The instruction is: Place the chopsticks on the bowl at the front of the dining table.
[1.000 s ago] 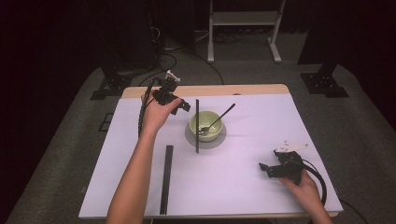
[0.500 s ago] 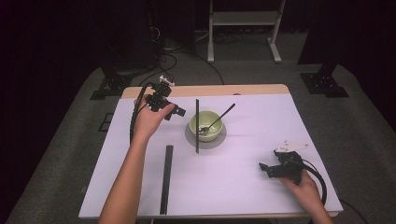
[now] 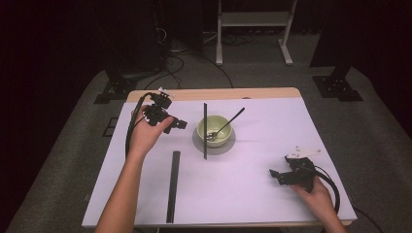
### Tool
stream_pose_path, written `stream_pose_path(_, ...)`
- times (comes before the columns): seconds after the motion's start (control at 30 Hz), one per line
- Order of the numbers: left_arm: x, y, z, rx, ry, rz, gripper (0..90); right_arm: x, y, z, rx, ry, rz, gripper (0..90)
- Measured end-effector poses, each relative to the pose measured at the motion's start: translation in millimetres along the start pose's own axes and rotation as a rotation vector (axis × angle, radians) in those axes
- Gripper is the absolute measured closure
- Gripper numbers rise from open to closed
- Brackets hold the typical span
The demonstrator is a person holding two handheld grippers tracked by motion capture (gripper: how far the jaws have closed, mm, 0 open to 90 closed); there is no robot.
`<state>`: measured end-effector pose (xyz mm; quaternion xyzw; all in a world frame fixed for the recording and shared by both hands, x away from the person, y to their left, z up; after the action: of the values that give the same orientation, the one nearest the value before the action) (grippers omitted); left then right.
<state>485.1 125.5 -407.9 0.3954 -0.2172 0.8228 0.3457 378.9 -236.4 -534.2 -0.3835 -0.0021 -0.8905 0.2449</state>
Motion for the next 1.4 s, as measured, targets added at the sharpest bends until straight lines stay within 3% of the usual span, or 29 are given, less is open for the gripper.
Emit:
stream_pose_path(0.37,0.8,5.2,-22.1,-0.002,0.012,0.01,7.9,0.0,0.1,0.1,0.002,0.001,-0.001,15.2)
stream_pose_path(0.7,6.6,16.9,-38.5,-0.036,0.013,0.007,7.9,0.0,0.0,0.0,-0.001,0.001,-0.002,15.2)
stream_pose_path(0.93,15.2,30.0,-50.6,-0.055,0.06,-0.011,7.9,0.0,0.0,0.0,-0.001,0.001,-0.002,15.2)
stream_pose_path(1.13,16.8,33.9,-66.9,-0.058,0.059,0.006,7.9,0.0,0.0,0.1,-0.001,0.002,-0.003,15.2)
stream_pose_path(1.4,17.2,42.0,-91.2,-0.069,0.076,-0.002,7.9,0.1,0.0,0.0,-0.002,0.001,-0.003,15.2)
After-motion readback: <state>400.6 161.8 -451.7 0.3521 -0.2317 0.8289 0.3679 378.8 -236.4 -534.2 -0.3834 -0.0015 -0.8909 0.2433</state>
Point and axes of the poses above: each handheld gripper's, and its own axes: x roughly backward along the jaws, z roughly out of its top, y roughly to its right, the point moved 10 cm from there along -x, roughly forward along the jaws, and after that the axes turned 15 degrees about -x, right-handed, at the moved point
